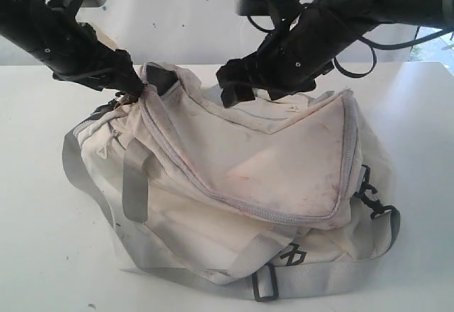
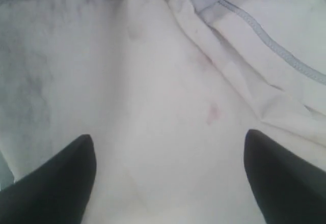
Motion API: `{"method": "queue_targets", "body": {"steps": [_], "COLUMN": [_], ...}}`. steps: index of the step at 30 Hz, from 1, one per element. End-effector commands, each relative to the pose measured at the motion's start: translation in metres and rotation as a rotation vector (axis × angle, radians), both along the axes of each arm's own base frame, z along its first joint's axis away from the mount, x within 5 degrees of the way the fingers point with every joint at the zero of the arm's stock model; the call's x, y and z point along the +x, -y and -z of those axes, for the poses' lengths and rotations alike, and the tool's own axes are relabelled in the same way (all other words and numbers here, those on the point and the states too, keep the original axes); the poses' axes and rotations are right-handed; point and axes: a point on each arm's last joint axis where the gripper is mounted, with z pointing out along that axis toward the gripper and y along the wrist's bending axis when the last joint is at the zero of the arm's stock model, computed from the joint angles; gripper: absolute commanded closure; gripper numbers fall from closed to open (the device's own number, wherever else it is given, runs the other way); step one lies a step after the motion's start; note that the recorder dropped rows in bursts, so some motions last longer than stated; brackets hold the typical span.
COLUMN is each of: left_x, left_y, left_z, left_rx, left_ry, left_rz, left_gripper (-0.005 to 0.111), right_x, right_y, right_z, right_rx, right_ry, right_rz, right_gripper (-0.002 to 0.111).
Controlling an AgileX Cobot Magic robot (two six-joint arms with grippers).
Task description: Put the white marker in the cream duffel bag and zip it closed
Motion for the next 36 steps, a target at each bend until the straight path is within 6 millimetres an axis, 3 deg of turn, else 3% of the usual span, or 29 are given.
{"method": "queue_targets", "body": {"steps": [1, 5, 11, 17, 23, 31, 36], "left_x": [-0.002, -0.004, -0.012, -0.014, -0.017, -0.021, -0.024], "left_y": [0.005, 0.004, 0.005, 0.001, -0.001, 0.001, 0.005], "left_z": [0.003, 0.010, 0.015, 0.018, 0.020, 0.020, 0.018], "left_rx": [-0.113, -0.112, -0.105, -0.060, -0.035, -0.054, -0.105], "left_ry": [-0.012, -0.032, -0.110, -0.133, -0.179, -0.228, -0.265], "left_rz": [-0.062, -0.073, -0.047, -0.042, -0.055, -0.043, -0.028], "left_gripper": [0.018, 0.018, 0.018, 0.018, 0.018, 0.018, 0.018], "right_x": [0.029, 0.053, 0.086, 0.104, 0.125, 0.135, 0.135], "right_y": [0.002, -0.003, -0.010, -0.019, -0.023, -0.026, -0.031], "right_z": [0.006, 0.014, 0.043, 0.077, 0.089, 0.109, 0.116], "right_rx": [0.181, 0.289, 0.315, 0.376, 0.459, 0.464, 0.572], "right_ry": [-0.036, -0.054, -0.030, -0.126, -0.087, -0.106, -0.200], "right_rz": [0.025, 0.056, 0.146, 0.237, 0.337, 0.358, 0.413], "right_gripper": [0.035, 0.035, 0.035, 0.035, 0.035, 0.035, 0.035]}}
